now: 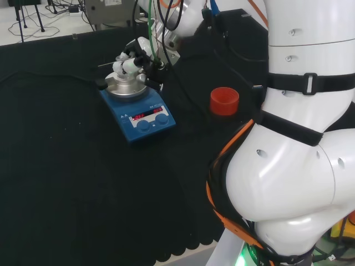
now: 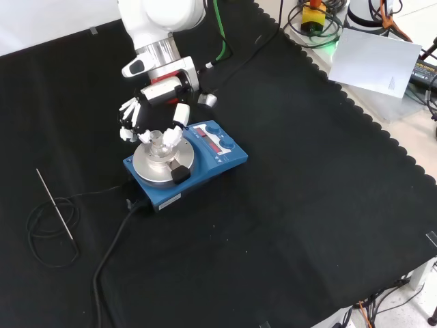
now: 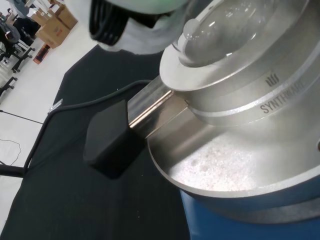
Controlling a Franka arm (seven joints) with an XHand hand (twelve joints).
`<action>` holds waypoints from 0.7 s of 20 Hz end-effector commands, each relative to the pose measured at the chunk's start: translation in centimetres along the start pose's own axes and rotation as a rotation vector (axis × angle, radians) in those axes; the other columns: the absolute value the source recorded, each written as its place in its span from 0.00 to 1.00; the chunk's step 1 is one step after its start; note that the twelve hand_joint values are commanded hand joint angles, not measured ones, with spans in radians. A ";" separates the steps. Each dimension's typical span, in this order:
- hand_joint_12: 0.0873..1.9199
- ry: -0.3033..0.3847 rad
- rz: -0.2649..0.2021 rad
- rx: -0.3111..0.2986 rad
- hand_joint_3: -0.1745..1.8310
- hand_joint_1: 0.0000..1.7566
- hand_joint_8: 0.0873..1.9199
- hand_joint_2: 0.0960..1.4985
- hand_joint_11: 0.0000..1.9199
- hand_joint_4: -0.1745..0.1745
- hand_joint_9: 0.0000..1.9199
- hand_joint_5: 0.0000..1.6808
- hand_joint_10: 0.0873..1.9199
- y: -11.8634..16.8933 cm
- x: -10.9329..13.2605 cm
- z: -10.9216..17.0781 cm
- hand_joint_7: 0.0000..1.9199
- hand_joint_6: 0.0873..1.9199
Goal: Place the round-bottom flask on the heater.
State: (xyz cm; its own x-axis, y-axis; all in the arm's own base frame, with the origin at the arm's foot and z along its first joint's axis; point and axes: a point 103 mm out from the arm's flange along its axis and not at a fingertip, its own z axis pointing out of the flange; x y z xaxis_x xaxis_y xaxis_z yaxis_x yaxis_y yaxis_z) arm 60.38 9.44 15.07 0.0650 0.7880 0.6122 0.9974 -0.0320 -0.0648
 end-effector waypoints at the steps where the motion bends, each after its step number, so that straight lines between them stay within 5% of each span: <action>1: 0.69 0.018 -0.041 0.004 0.49 0.58 0.29 0.35 0.07 0.40 0.31 0.33 0.29 -0.4 -0.8 -1.1 0.23 0.42; 4: 0.70 0.018 -0.039 0.013 0.50 0.54 0.30 0.30 0.05 0.39 0.30 0.20 0.31 -0.6 -1.0 -1.5 0.20 0.24; 7: 0.70 0.021 -0.044 0.018 0.47 0.51 0.32 0.29 0.04 0.40 0.28 0.18 0.33 -0.9 -1.1 -2.0 0.18 0.10; 14: 0.70 -0.009 -0.052 -0.003 0.45 0.49 0.33 0.29 0.02 0.42 0.26 0.18 0.33 -2.3 -1.3 -4.0 0.16 0.04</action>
State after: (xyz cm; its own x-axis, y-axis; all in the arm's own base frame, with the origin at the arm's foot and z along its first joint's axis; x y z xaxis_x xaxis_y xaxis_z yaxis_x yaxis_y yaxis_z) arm 59.14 7.26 16.53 0.0194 0.7801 0.6253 0.9989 0.0109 -0.0446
